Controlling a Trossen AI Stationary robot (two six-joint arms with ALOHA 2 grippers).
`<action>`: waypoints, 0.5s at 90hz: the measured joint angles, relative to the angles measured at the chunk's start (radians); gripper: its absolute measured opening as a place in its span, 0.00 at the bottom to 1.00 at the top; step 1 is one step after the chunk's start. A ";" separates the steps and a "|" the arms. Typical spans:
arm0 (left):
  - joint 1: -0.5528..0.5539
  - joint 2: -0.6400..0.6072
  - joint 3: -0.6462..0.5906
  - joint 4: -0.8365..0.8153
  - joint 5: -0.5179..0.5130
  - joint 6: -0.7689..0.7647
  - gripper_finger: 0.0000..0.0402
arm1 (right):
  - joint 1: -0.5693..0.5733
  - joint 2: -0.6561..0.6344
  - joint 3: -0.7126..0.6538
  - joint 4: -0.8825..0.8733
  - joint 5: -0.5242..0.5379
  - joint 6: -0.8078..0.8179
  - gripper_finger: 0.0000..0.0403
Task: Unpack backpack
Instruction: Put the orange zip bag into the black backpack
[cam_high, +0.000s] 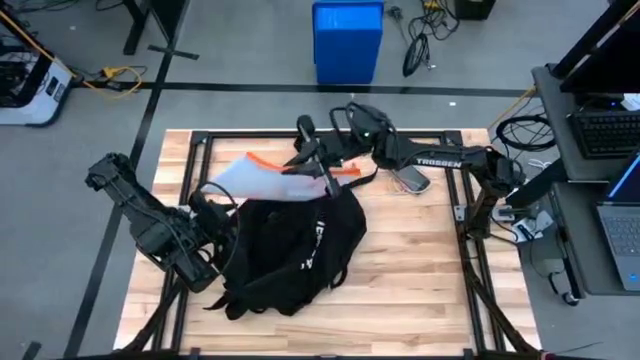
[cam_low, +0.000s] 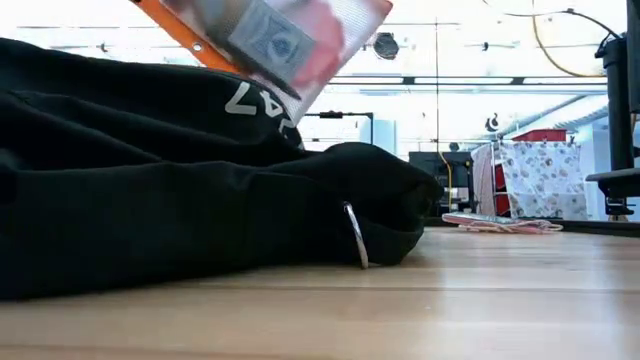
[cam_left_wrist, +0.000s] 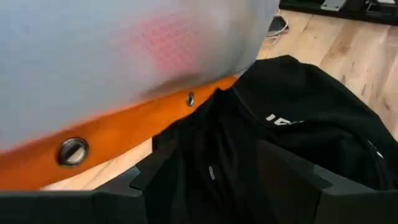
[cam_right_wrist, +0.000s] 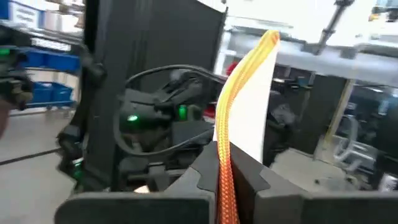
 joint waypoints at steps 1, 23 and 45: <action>0.000 0.000 0.000 -0.001 -0.003 0.001 0.50 | 0.000 0.000 0.000 -0.003 -0.001 0.000 0.00; 0.004 -0.002 0.012 -0.001 -0.037 0.029 0.50 | 0.008 0.058 0.000 -0.146 -0.002 0.041 0.00; 0.002 -0.002 0.045 0.006 -0.042 0.029 0.50 | -0.002 0.139 -0.003 -0.150 0.000 0.009 0.00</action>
